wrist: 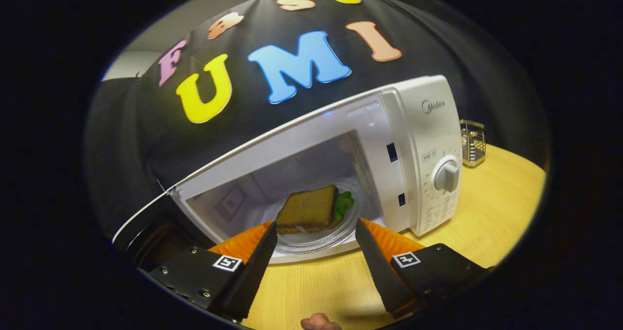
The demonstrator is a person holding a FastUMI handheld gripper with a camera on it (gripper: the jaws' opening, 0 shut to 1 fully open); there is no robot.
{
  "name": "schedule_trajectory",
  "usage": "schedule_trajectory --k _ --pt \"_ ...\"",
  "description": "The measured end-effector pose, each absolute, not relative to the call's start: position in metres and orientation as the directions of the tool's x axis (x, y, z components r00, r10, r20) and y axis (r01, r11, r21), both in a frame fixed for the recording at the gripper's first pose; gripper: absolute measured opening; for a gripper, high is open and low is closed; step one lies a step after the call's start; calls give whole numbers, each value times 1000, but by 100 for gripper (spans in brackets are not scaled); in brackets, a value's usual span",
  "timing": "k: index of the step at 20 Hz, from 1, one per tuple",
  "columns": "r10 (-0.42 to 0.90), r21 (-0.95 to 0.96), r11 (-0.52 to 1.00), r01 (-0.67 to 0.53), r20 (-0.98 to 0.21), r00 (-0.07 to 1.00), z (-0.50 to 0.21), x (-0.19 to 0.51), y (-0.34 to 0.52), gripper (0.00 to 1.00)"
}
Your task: Open the microwave, put the food inside, and close the microwave door.
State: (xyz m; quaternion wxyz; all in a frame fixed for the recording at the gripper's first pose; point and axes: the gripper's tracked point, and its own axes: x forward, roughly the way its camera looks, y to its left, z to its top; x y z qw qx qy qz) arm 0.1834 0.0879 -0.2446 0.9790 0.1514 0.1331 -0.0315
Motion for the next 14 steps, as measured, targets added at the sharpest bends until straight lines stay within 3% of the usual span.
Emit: schedule_trajectory --k 4,9,12,13,14 --pt "-28 105 993 45 -163 986 -207 130 91 97" --pt "59 79 996 -52 -84 995 -164 63 126 94" --pt "72 51 996 -70 -57 996 -147 37 139 86" --pt "76 42 996 -74 -48 996 -142 31 143 71" --pt "69 29 997 -68 -41 997 -140 30 145 64"
